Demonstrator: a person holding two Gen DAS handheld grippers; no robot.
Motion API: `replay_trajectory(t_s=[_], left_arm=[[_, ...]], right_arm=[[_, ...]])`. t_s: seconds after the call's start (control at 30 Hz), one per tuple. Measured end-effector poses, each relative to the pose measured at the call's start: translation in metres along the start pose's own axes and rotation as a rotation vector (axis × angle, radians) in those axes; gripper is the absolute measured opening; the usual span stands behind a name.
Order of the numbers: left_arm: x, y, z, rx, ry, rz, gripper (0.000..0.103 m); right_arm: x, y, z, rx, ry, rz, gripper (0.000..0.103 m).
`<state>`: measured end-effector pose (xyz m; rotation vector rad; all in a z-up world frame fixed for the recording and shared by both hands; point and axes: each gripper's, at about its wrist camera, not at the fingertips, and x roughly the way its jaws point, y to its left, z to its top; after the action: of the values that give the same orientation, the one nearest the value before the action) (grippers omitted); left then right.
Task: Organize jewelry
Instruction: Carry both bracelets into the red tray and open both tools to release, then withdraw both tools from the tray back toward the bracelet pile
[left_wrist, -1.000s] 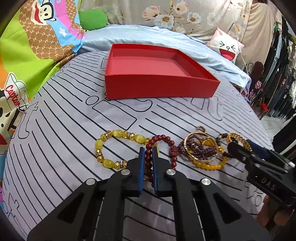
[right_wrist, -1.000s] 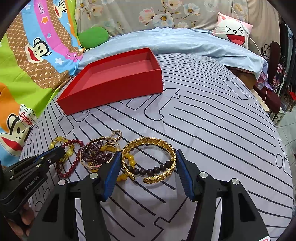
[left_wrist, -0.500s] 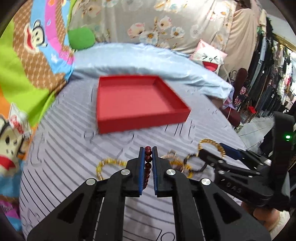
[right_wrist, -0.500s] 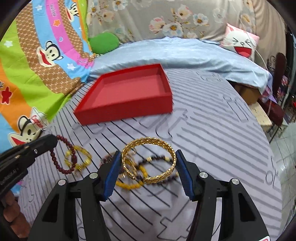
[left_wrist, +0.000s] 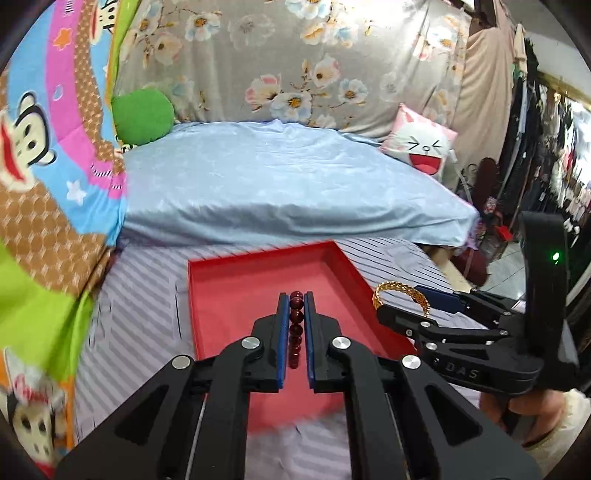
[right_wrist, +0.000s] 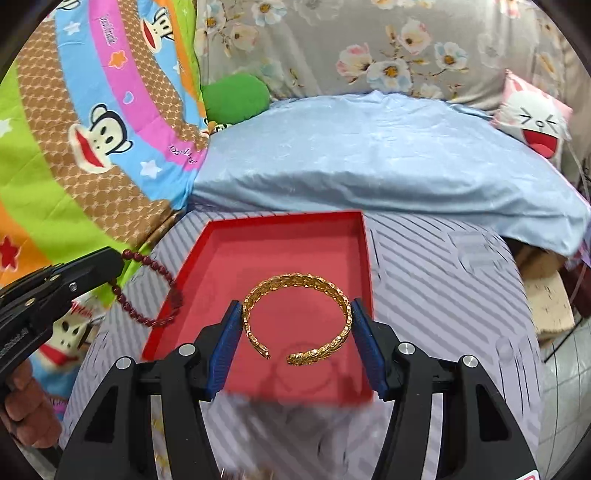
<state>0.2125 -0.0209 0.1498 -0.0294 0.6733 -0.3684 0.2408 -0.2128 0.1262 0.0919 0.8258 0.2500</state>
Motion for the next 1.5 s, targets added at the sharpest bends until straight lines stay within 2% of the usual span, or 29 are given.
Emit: replay_trajectory(t_s=[0.23,0.43,0.63,0.9,0.93,1.0,1.07,1.23,1.5], left_arm=[[0.084,0.029,0.025,-0.021,0.071,0.016,0.008],[0.143,0.050,0.027,-0.037,0.150,0.017,0.008],[0.175,0.058,0.023,-0.010,0.212,0.049,0.008],[0.181,0.068,0.028,-0.027,0.208,0.093,0.010],[0.181,0.069,0.028,-0.029,0.205,0.103,0.014],[0.179,0.071,0.028,-0.041,0.193,0.138,0.048],[0.173,0.072,0.030,-0.050,0.160,0.160,0.053],[0.161,0.075,0.027,-0.072,0.142,0.189,0.054],[0.094,0.054,0.008,-0.051,0.051,0.233,0.054]], right_arm=[[0.078,-0.007,0.048,-0.027,0.075,-0.013,0.057],[0.135,-0.017,0.056,-0.022,0.172,-0.027,0.057],[0.162,-0.020,0.052,-0.030,0.238,-0.077,0.057],[0.167,-0.016,0.049,-0.049,0.259,-0.126,0.059],[0.167,-0.017,0.049,-0.046,0.257,-0.126,0.059],[0.164,-0.018,0.050,-0.041,0.244,-0.123,0.061],[0.160,-0.018,0.050,-0.038,0.222,-0.131,0.065],[0.138,-0.018,0.050,-0.008,0.159,-0.115,0.067],[0.070,0.002,0.030,-0.071,0.032,-0.145,0.067]])
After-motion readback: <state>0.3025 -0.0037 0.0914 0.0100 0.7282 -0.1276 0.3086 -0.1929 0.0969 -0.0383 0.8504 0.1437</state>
